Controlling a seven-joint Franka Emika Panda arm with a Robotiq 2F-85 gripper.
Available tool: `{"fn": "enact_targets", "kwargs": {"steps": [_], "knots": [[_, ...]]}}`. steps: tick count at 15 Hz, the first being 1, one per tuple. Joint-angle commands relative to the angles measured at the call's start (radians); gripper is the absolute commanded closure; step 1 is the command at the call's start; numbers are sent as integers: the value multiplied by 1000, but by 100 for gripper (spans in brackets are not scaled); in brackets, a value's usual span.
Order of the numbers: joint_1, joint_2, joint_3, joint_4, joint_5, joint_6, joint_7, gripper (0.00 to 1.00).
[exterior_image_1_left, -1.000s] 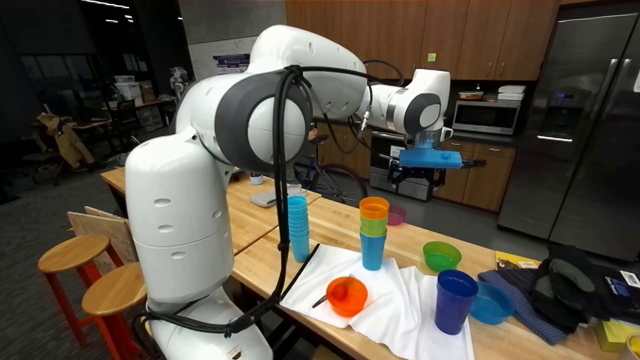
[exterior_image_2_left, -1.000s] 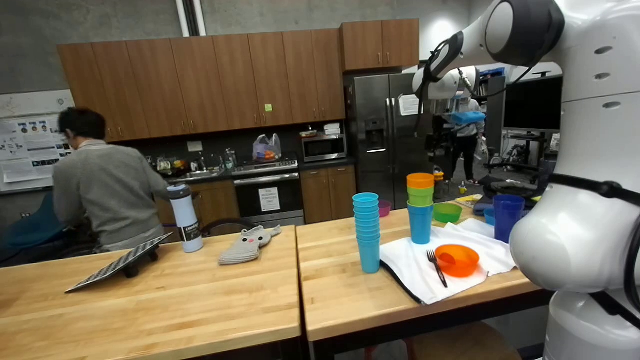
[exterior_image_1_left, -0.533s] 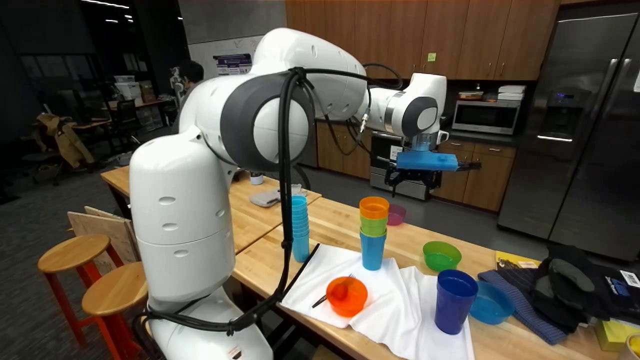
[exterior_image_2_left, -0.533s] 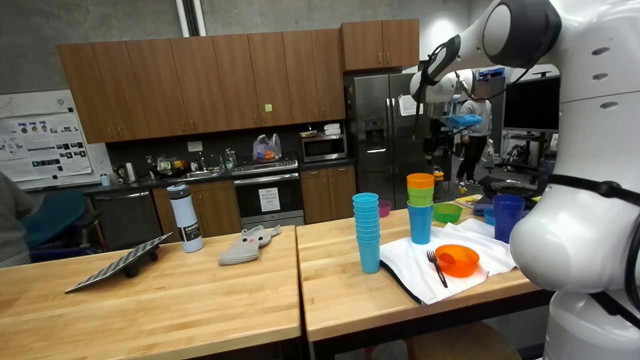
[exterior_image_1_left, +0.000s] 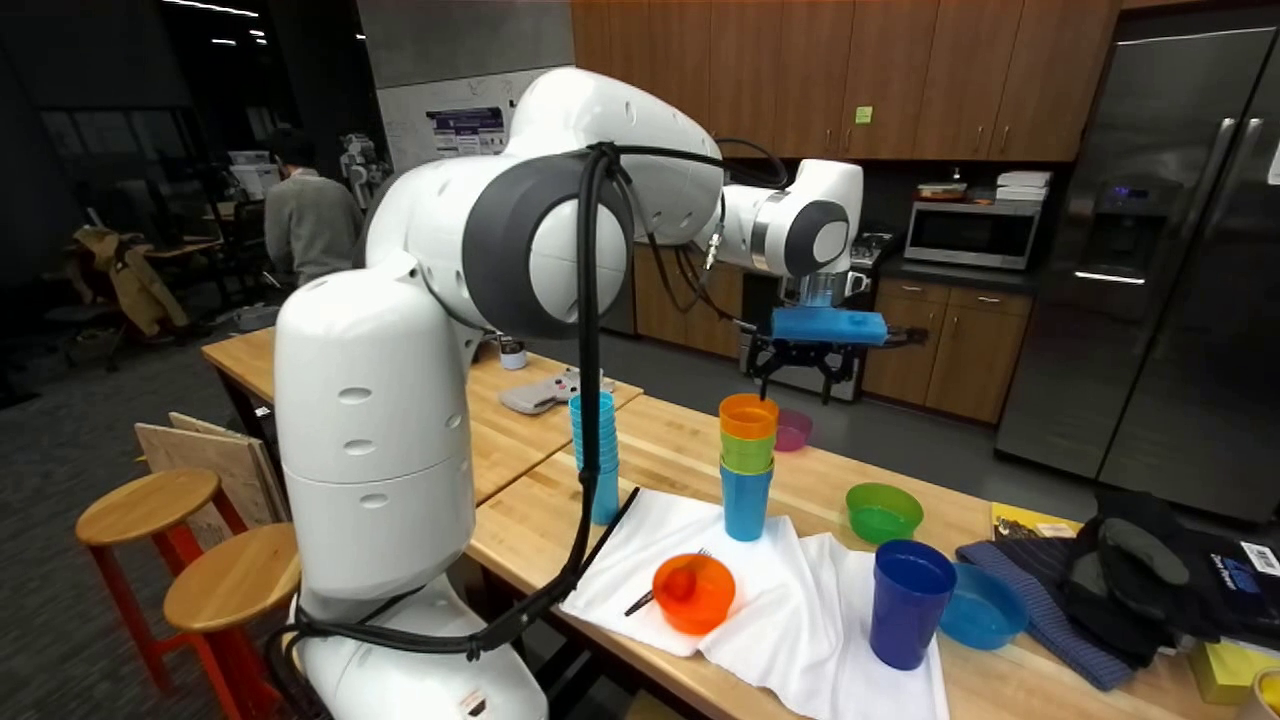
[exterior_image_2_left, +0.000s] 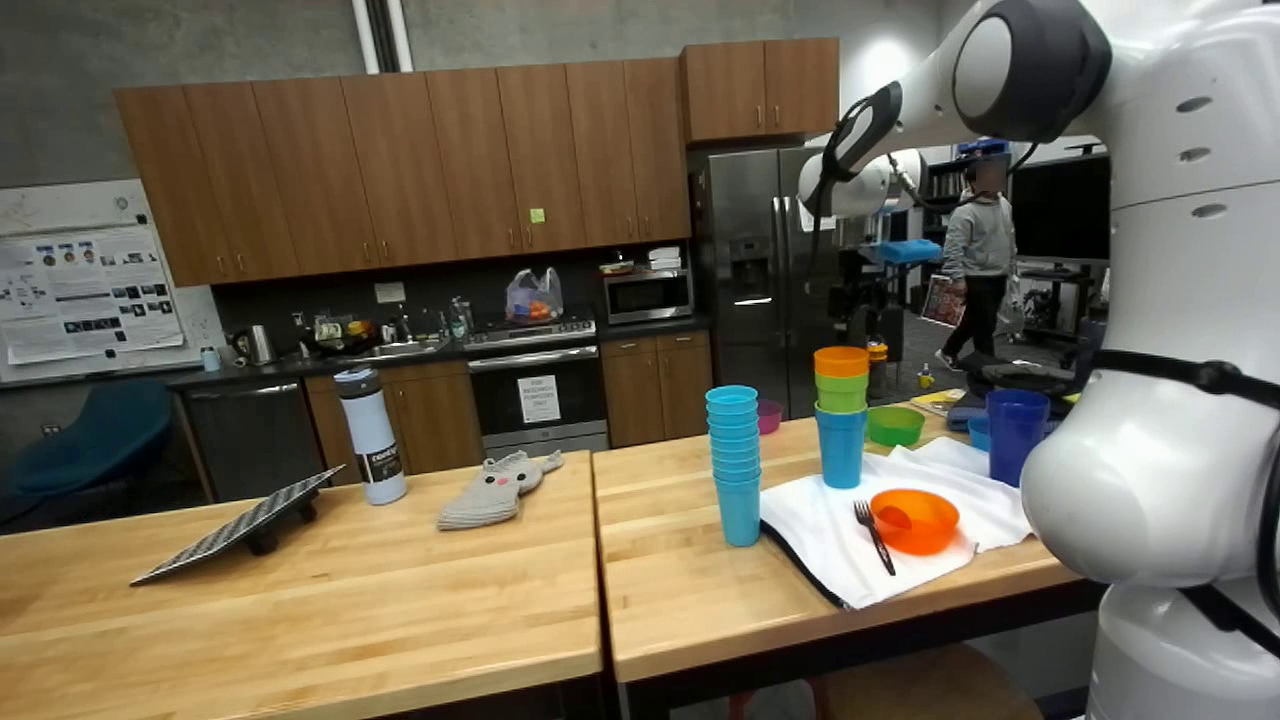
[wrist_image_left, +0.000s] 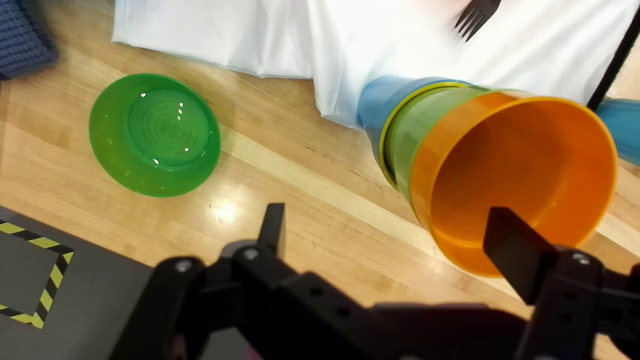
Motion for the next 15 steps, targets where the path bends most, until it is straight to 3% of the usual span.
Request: {"fn": "enact_targets", "kwargs": {"steps": [1, 15], "knots": [[5, 20, 9, 44, -21, -56, -5, 0], [12, 122, 39, 169, -54, -153, -3, 0]]}}
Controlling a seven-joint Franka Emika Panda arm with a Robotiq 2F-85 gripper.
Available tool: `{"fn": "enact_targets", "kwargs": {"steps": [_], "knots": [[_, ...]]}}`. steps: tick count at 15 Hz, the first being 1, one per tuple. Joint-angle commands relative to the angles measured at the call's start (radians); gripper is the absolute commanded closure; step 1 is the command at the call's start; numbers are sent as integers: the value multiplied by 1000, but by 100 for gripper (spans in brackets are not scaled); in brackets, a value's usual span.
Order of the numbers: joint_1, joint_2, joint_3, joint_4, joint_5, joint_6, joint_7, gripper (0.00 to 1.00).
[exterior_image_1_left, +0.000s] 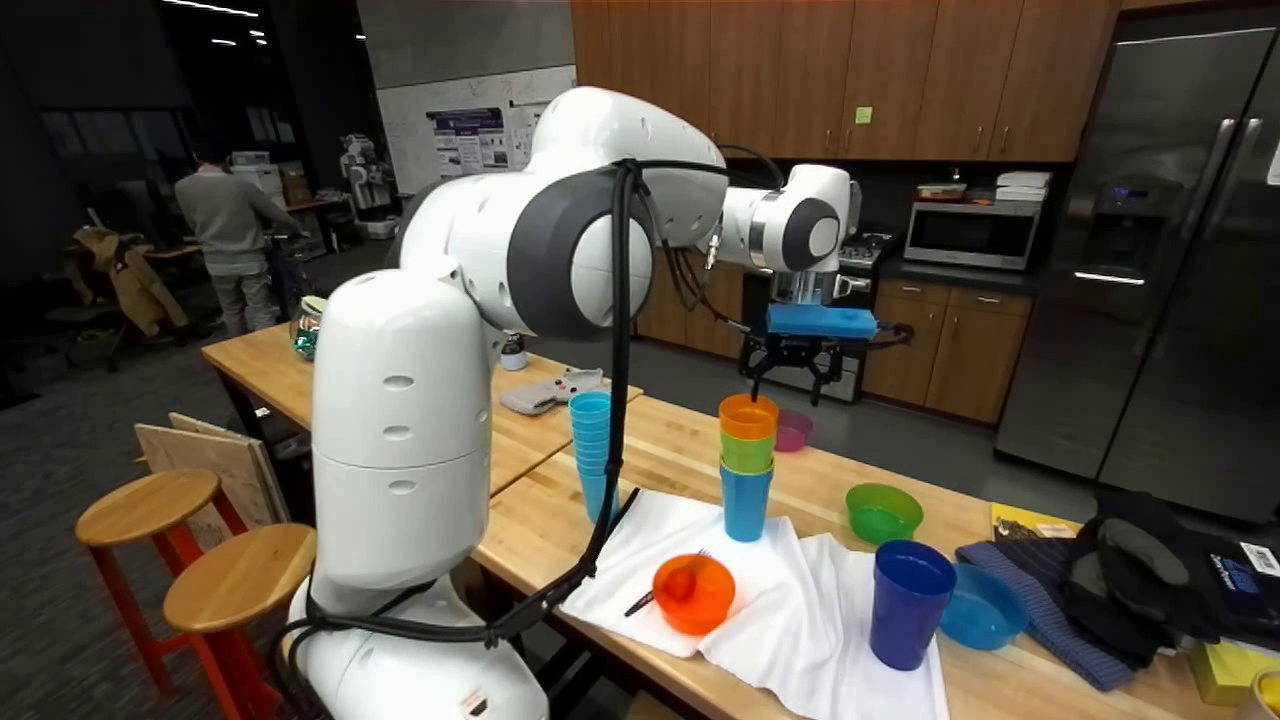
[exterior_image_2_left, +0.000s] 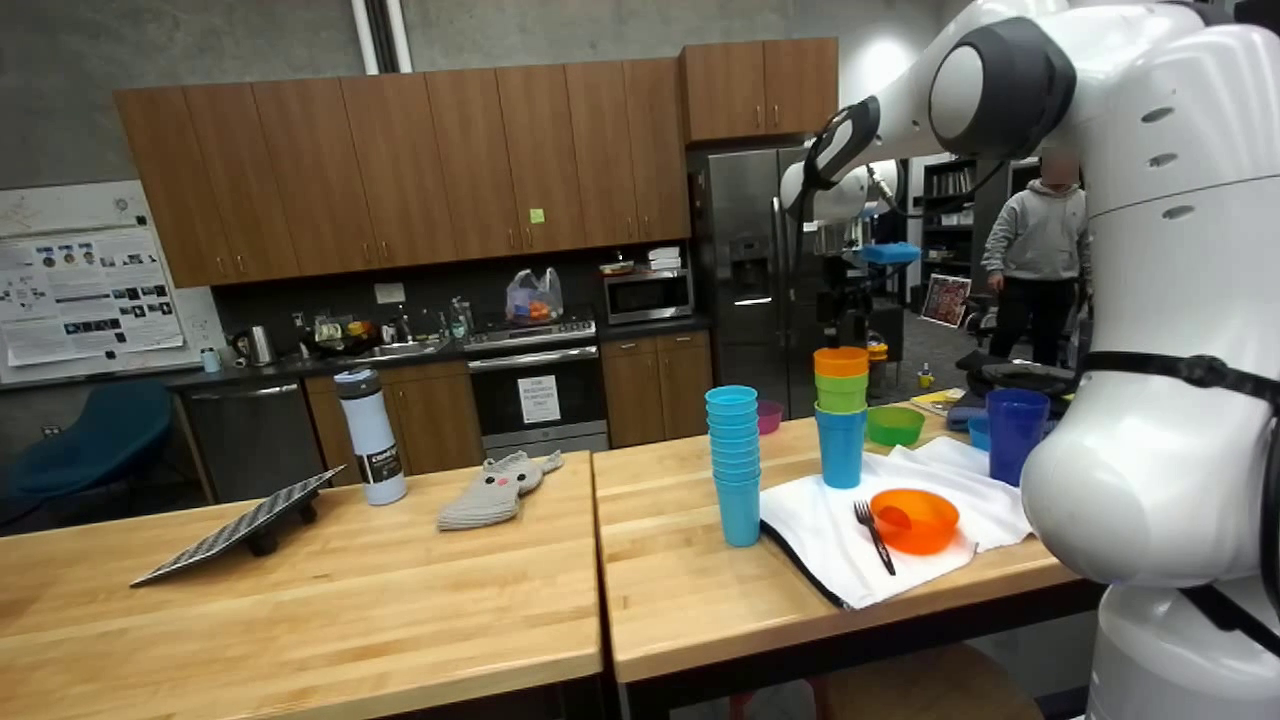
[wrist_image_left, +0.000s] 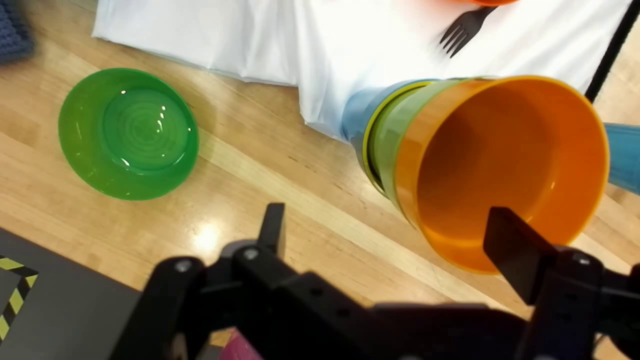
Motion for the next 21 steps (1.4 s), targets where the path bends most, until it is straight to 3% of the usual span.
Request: {"fn": "enact_targets", "kwargs": {"steps": [1, 7, 8, 9, 16, 19, 21], "knots": [[5, 43, 12, 68, -25, -50, -7, 0], [20, 79, 34, 102, -67, -85, -7, 0], [21, 83, 36, 107, -75, -87, -10, 6], [26, 80, 38, 101, -88, -80, -1, 26], [29, 65, 40, 77, -133, -86, -6, 78], [32, 67, 42, 77, -145, -98, -11, 99], [32, 73, 44, 87, -151, -106, -22, 100]]}}
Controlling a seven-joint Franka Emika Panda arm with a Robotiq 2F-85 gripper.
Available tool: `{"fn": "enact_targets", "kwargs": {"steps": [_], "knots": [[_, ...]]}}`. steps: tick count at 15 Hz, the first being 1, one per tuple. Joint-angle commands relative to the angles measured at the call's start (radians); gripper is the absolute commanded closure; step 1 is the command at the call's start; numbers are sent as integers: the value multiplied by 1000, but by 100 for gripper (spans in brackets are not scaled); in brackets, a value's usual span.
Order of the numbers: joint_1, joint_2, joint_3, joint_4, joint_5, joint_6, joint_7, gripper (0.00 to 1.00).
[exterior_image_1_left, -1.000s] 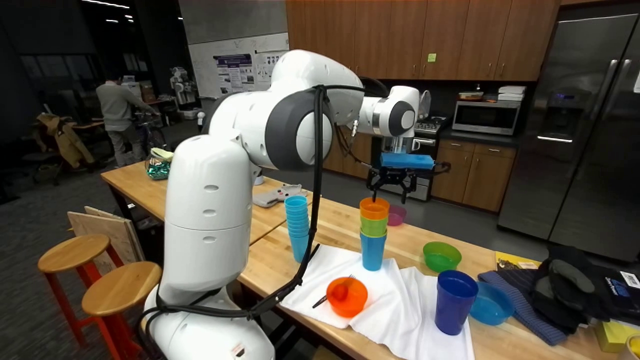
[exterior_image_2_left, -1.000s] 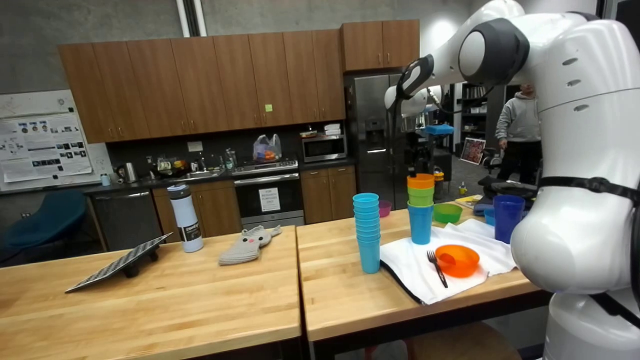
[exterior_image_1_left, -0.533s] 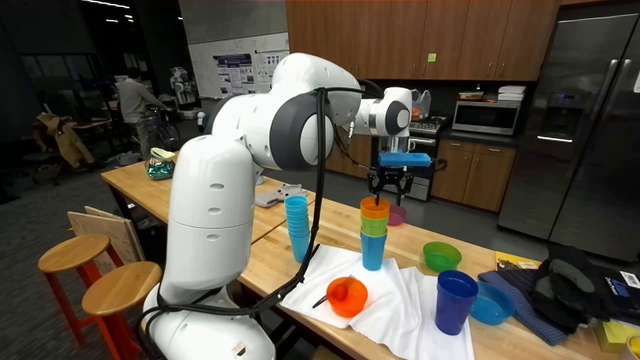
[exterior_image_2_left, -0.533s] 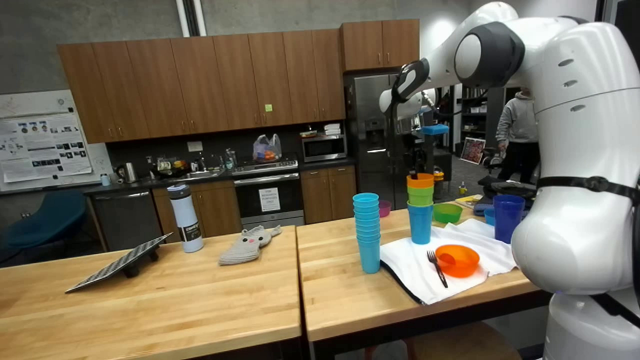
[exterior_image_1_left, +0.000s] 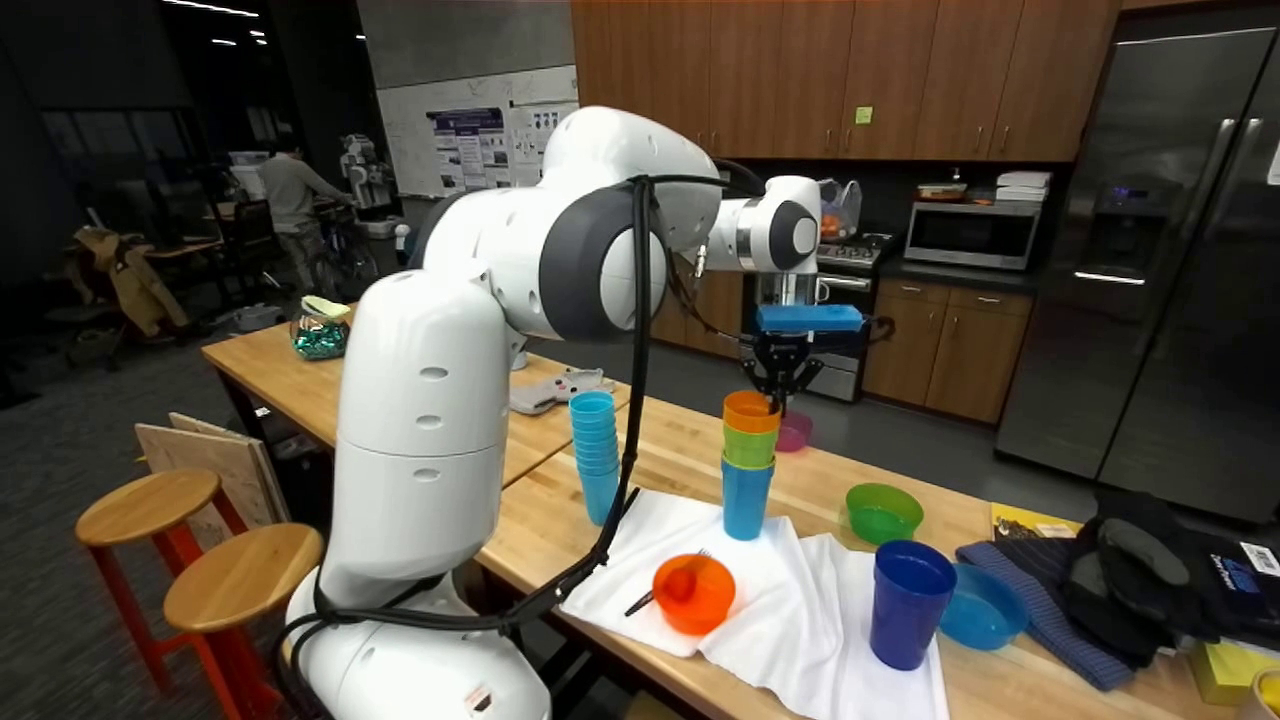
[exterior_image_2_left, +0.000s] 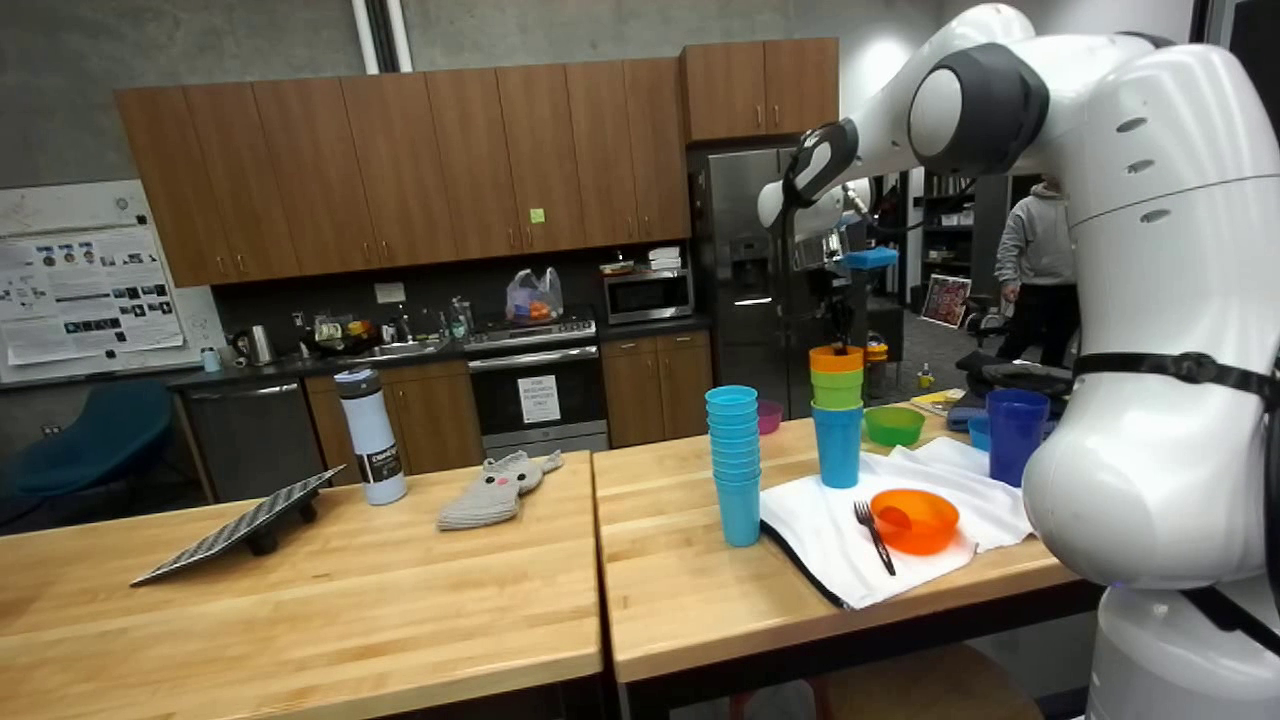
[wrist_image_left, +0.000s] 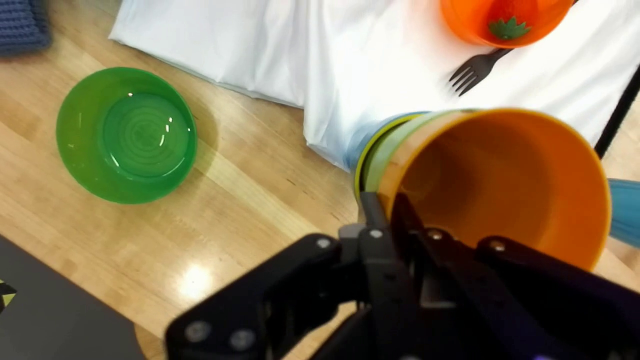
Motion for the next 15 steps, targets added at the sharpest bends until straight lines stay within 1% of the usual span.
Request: {"fn": "enact_targets", "kwargs": {"steps": [1, 2, 15], "knots": [[8, -4, 7, 7, -26, -24, -11, 100], [7, -2, 8, 12, -29, -27, -17, 99], [36, 2, 27, 57, -70, -28, -27, 99]]}}
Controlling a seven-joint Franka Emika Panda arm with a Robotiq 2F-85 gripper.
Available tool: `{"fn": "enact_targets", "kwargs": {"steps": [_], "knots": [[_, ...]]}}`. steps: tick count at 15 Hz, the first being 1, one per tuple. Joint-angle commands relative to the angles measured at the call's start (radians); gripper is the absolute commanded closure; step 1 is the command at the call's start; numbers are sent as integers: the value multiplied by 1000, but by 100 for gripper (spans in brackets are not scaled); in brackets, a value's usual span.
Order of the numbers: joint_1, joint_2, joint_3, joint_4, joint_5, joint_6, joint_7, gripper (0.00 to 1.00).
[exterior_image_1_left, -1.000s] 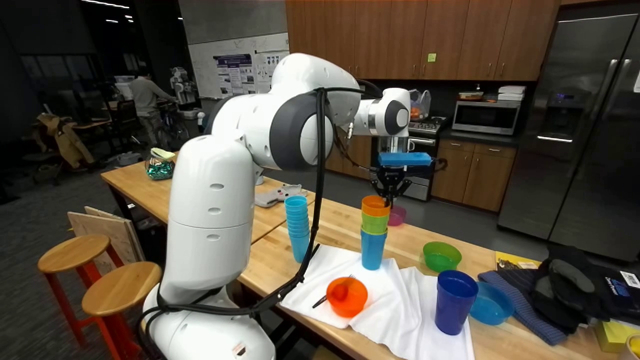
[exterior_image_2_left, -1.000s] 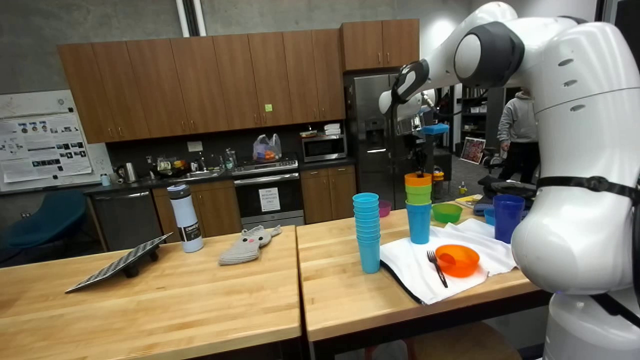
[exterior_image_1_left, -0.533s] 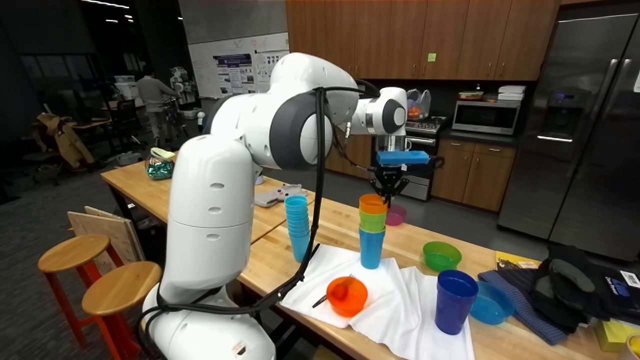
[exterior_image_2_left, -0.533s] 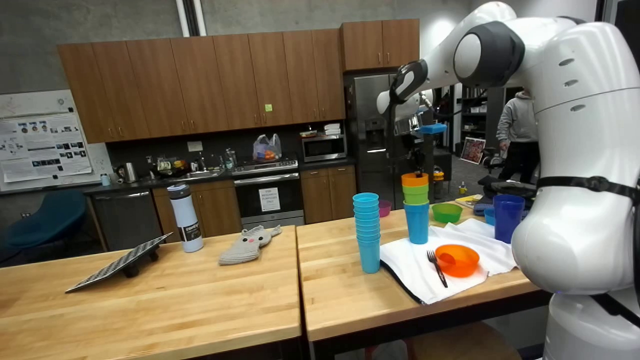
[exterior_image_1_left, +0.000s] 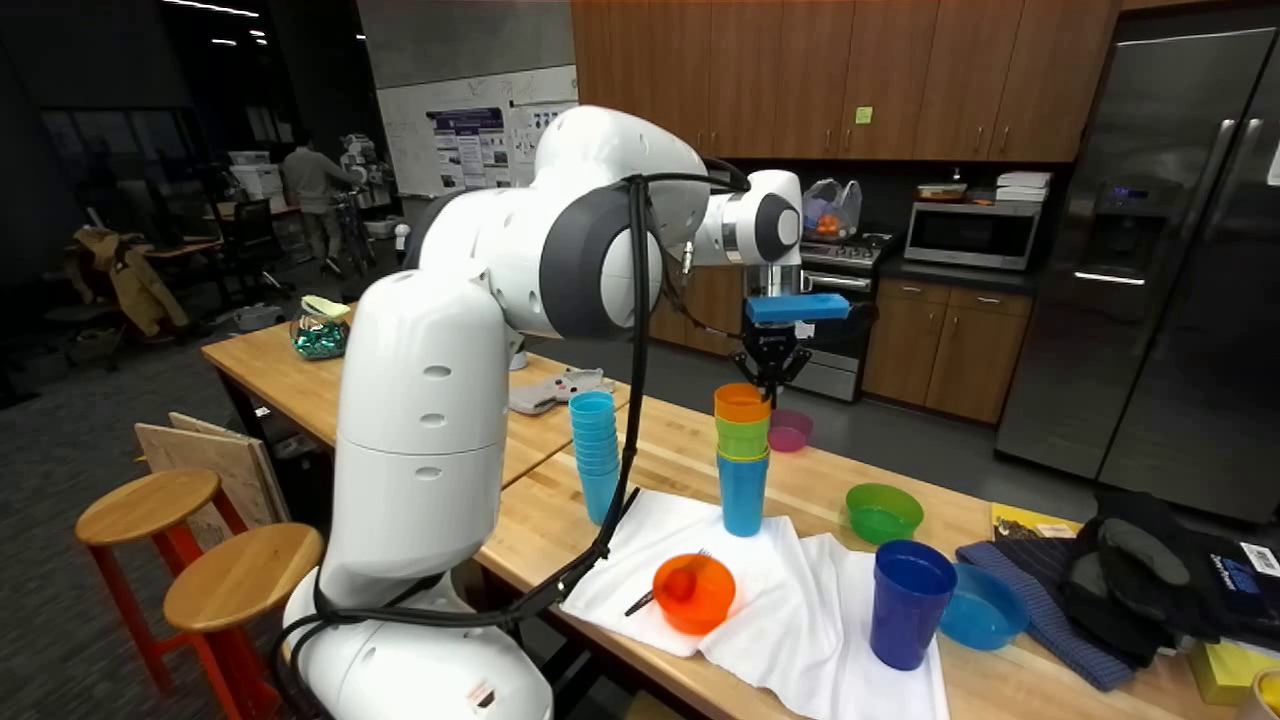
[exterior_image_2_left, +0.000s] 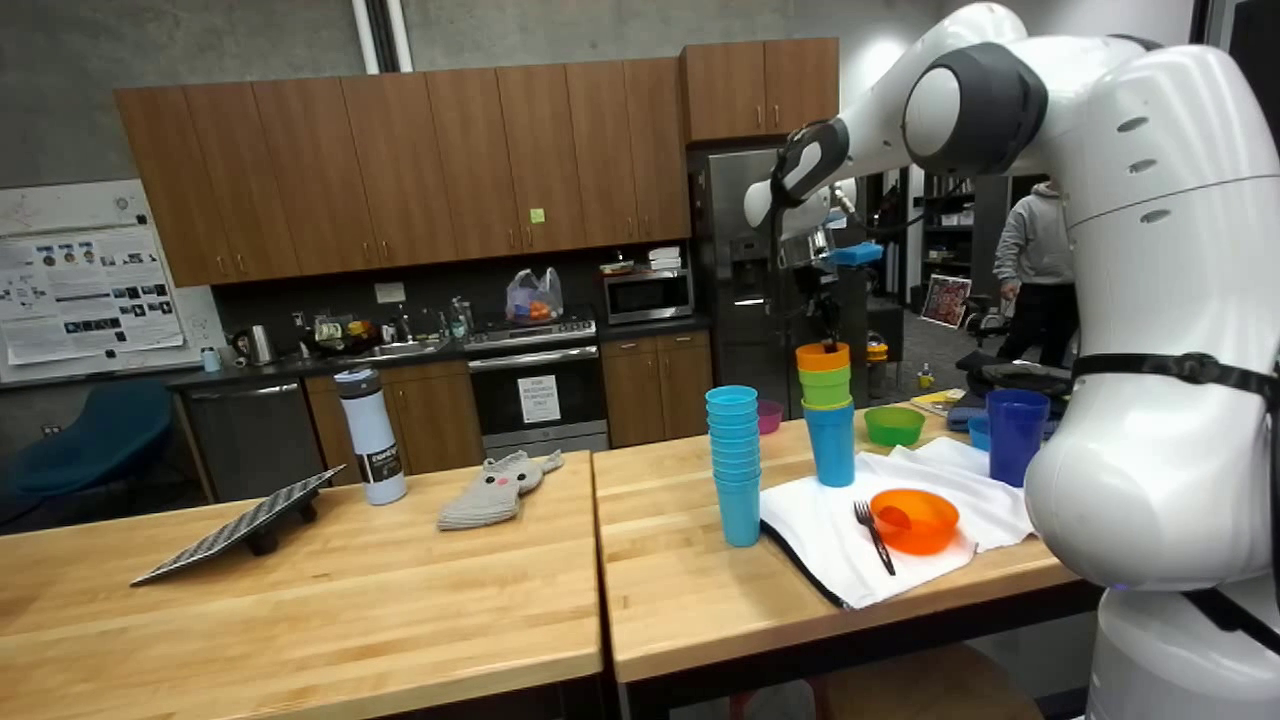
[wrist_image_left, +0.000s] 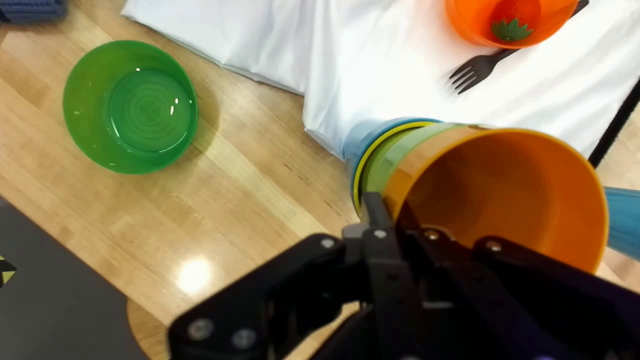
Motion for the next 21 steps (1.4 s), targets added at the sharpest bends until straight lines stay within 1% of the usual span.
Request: {"fn": "enact_targets", "kwargs": {"steps": [1, 4, 9, 13, 16, 21], "knots": [[12, -2, 7, 46, -37, -18, -18, 99], [15, -20, 9, 57, -54, -3, -31, 99], [15, -25, 9, 82, -51, 6, -55, 99], [7, -20, 11, 88, -25, 4, -89, 99], [-2, -11, 13, 83, 20, -6, -104, 99], [-6, -6, 12, 43, 57, -35, -106, 99]]}}
